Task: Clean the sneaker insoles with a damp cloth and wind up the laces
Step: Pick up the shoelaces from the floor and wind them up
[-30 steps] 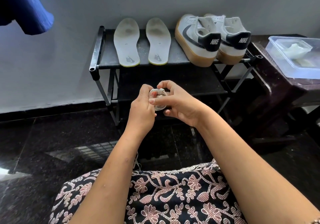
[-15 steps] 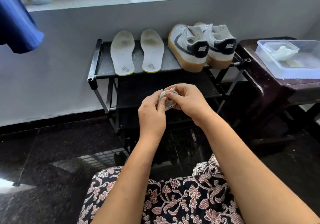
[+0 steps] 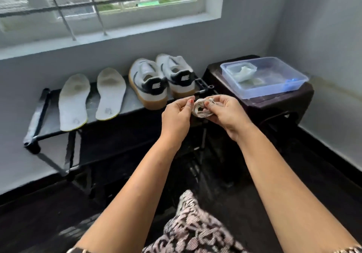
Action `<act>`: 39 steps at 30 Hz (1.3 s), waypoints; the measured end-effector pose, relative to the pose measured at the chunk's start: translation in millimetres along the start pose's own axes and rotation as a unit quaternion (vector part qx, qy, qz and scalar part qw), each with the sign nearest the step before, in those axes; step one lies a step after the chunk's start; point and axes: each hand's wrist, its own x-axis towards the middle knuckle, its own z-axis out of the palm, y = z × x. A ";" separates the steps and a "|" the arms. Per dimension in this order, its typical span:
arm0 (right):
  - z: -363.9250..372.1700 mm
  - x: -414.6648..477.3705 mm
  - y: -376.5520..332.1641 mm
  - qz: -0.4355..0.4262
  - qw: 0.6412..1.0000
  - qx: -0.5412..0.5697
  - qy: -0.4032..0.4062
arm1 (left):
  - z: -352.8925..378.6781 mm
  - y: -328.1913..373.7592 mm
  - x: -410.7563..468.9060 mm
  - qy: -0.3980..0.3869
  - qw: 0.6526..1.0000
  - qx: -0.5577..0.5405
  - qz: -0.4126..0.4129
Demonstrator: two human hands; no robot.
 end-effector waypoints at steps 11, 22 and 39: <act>-168.3 156.7 -33.9 -0.034 0.924 -0.316 0.214 | 111.3 16.6 88.1 -0.093 0.994 0.063 0.011; -139.6 197.0 -2.1 -0.075 0.741 -0.664 0.062 | 116.6 -26.7 112.2 -0.123 0.990 0.059 -0.042; -63.1 141.2 -26.9 -0.080 0.890 -0.428 0.137 | 49.9 -38.8 86.9 -0.107 0.991 -0.006 -0.080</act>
